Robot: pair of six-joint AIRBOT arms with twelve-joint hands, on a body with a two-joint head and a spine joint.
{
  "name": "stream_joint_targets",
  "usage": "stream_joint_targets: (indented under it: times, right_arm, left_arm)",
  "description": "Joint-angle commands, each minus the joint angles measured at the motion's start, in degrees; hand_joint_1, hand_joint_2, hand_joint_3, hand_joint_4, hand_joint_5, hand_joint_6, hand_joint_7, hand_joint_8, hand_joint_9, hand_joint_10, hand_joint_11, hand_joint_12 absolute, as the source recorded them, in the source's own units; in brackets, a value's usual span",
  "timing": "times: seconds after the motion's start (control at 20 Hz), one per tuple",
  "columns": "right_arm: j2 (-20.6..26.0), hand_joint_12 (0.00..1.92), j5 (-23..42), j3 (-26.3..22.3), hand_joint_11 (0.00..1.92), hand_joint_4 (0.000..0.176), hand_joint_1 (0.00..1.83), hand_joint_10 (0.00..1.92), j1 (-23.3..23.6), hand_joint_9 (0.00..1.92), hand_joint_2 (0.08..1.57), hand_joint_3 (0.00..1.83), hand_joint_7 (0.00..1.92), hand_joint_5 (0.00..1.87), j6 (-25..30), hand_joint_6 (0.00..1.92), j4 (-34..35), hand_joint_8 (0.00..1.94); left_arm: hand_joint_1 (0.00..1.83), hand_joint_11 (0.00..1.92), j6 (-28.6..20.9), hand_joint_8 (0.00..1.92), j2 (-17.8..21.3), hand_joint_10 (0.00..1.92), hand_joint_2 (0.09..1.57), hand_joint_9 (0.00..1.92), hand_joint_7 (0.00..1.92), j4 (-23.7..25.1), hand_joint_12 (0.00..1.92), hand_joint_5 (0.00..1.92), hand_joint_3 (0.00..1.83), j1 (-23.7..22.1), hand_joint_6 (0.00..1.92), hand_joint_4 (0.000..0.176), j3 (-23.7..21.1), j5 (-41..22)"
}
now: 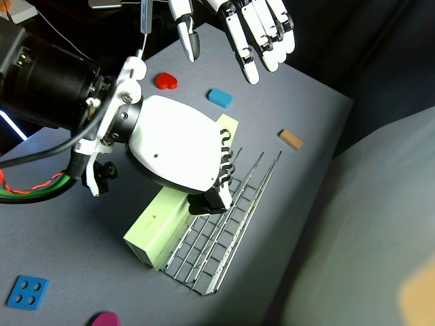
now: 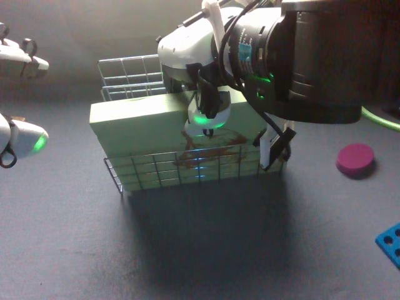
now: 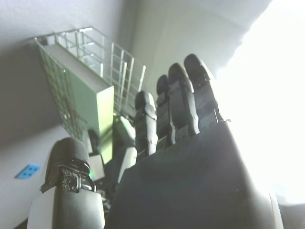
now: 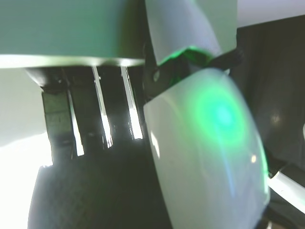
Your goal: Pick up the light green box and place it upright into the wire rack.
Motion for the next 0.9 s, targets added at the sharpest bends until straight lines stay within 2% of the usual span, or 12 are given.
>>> stream_joint_targets:
  times: [0.0,0.2,0.25,0.3,0.35,0.4,0.45,0.5,0.55,0.6,0.7,0.85]
  right_arm:
    - [-0.1,1.56,2.1,0.0,0.72,0.000,1.22,1.21,0.5,0.87,1.16,0.00,0.95,0.84,0.0,1.05,-3.5,1.23]
    - [-0.1,1.57,2.1,0.0,0.73,0.000,1.22,1.21,0.8,0.87,1.16,0.00,0.95,0.84,0.0,1.05,-3.5,1.23]
    - [-0.1,1.57,2.1,0.0,0.71,0.000,1.33,1.41,0.8,0.83,1.17,0.00,0.90,0.79,0.0,1.06,-3.5,1.18]
    - [-0.1,1.57,2.1,0.0,0.71,0.000,1.33,1.41,0.8,0.83,1.17,0.00,0.90,0.79,0.0,1.06,-3.5,1.18]
    - [-0.1,1.56,2.2,0.0,0.68,0.000,1.35,1.47,0.8,0.78,1.19,0.00,0.89,0.72,0.0,1.15,-3.5,1.19]
    - [-0.1,1.56,2.3,0.0,0.58,0.000,1.23,1.20,0.8,0.67,1.21,0.00,0.90,0.69,0.0,1.25,-3.5,1.27]
    - [-0.1,1.56,2.4,0.0,0.54,0.000,1.19,1.05,0.8,0.65,1.22,0.00,0.88,0.67,0.0,1.30,-3.5,1.29]
    - [-0.1,1.54,2.4,0.0,0.46,0.000,1.08,0.92,0.8,0.60,1.24,0.00,0.74,0.73,0.0,1.33,-3.5,0.81]
    - [-0.1,1.50,2.5,0.0,0.42,0.000,1.03,0.82,0.8,0.58,1.18,0.00,0.73,0.63,0.0,0.66,-3.5,0.54]
    - [-0.1,1.45,2.5,0.0,0.36,0.000,1.00,0.63,0.7,0.60,1.15,0.00,0.79,0.70,0.0,0.15,-3.5,0.20]
    - [0.0,1.35,2.4,0.0,0.25,0.000,0.93,0.36,0.8,0.60,1.13,0.00,0.72,0.66,0.0,0.02,-3.5,0.03]
    - [0.9,1.21,2.2,-0.8,0.05,0.000,0.81,0.06,1.4,0.45,1.10,0.00,0.50,0.49,-0.3,0.00,-3.5,0.00]
  left_arm:
    - [0.17,0.00,-0.3,0.00,0.1,0.00,1.23,0.17,0.17,3.6,0.45,0.21,0.00,-0.7,0.00,0.100,-0.3,-3.1]
    - [0.17,0.00,-0.5,0.00,0.1,0.00,1.23,0.17,0.17,3.6,0.46,0.21,0.00,-0.7,0.00,0.100,-0.7,-2.5]
    - [0.17,0.00,-0.5,0.00,0.1,0.00,1.23,0.17,0.17,3.6,0.46,0.21,0.00,-0.7,0.00,0.099,-0.8,-2.4]
    - [0.17,0.00,-0.6,0.00,0.1,0.00,1.23,0.17,0.17,3.6,0.46,0.21,0.00,-0.7,0.00,0.099,-0.9,-2.4]
    - [0.17,0.00,-0.6,0.00,0.1,0.00,1.23,0.17,0.17,3.6,0.46,0.21,0.00,-0.7,0.00,0.100,-0.9,-2.4]
    - [0.17,0.00,-0.6,0.00,0.1,0.00,1.23,0.17,0.17,3.6,0.46,0.21,0.00,-0.7,0.00,0.100,-0.9,-2.4]
    - [0.17,0.00,-0.6,0.00,0.1,0.00,1.23,0.17,0.17,3.6,0.46,0.21,0.00,-0.7,0.00,0.100,-0.9,-2.4]
    - [0.17,0.00,-0.8,0.00,0.1,0.00,1.23,0.17,0.17,3.6,0.46,0.22,0.00,-0.7,0.00,0.100,-0.9,-2.4]
    - [0.17,0.00,-0.9,0.01,0.1,0.00,1.23,0.18,0.18,3.6,0.46,0.22,0.00,-0.7,0.00,0.099,-0.9,-2.4]
    - [0.17,0.00,-1.0,0.01,0.1,0.01,1.23,0.19,0.19,3.6,0.46,0.22,0.00,-0.7,0.00,0.099,-0.9,-2.4]
    - [0.17,0.00,-1.1,0.01,0.1,0.01,1.23,0.19,0.19,3.6,0.46,0.23,0.00,-0.7,0.00,0.099,-0.9,-2.4]
    - [0.17,0.00,-1.1,0.01,0.1,0.01,1.23,0.19,0.19,3.6,0.46,0.23,0.00,-0.7,0.00,0.100,-1.0,-2.4]
